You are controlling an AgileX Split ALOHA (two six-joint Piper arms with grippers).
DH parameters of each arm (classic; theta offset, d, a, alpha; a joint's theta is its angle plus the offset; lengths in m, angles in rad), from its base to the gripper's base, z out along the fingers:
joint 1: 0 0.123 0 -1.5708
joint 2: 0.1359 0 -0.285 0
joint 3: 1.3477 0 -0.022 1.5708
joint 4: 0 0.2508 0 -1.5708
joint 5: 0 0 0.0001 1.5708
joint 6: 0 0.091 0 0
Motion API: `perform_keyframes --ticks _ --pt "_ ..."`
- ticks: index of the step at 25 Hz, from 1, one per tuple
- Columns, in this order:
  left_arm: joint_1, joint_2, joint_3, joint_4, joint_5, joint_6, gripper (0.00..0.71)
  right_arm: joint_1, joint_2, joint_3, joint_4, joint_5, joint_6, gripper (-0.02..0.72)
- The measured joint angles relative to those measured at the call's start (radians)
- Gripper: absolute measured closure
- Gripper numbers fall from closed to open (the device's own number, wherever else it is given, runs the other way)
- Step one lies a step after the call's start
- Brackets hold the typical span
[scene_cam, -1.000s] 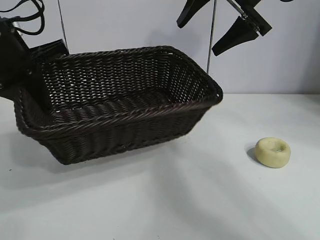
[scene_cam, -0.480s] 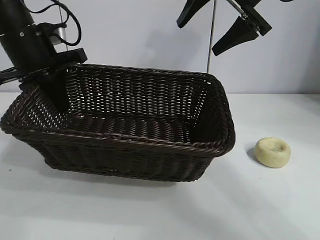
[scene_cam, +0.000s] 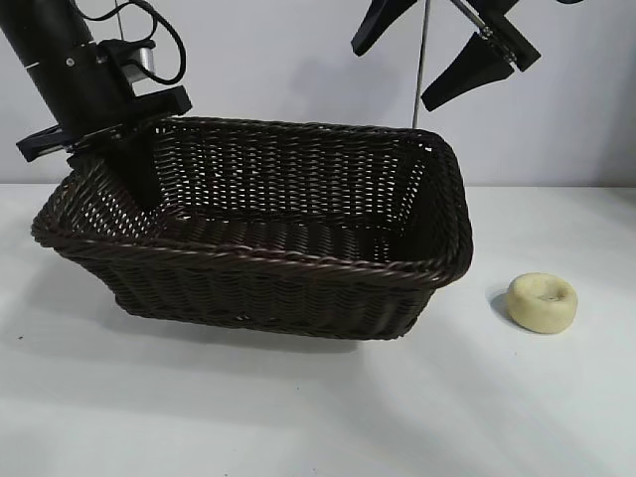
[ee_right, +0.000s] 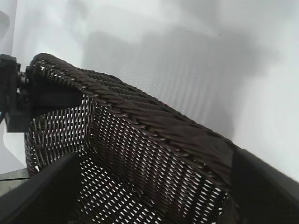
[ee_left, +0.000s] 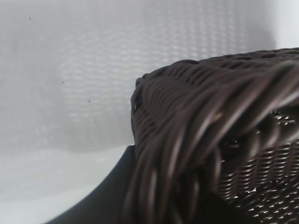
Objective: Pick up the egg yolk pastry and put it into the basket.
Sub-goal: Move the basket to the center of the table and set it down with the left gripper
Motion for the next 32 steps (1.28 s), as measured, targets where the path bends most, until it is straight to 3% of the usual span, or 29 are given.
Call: perform_keyframes --ticks 21,24,28,32 --pt "0.018 0.061 0.000 -0.008 -0.040 -0.022 0.599 0.000 0.000 0.000 0.000 0.000 0.000 0.080" --pt "0.037 0.061 0.000 -0.021 -0.029 -0.026 0.501 0.000 0.000 0.000 0.000 0.000 0.000 0.080" --pt "0.048 0.060 -0.001 -0.044 -0.027 -0.027 0.272 0.000 0.000 0.000 0.000 -0.001 0.000 0.080" --pt "0.048 0.029 -0.003 -0.051 -0.021 -0.027 0.207 0.000 0.000 0.000 0.000 -0.003 0.000 0.080"
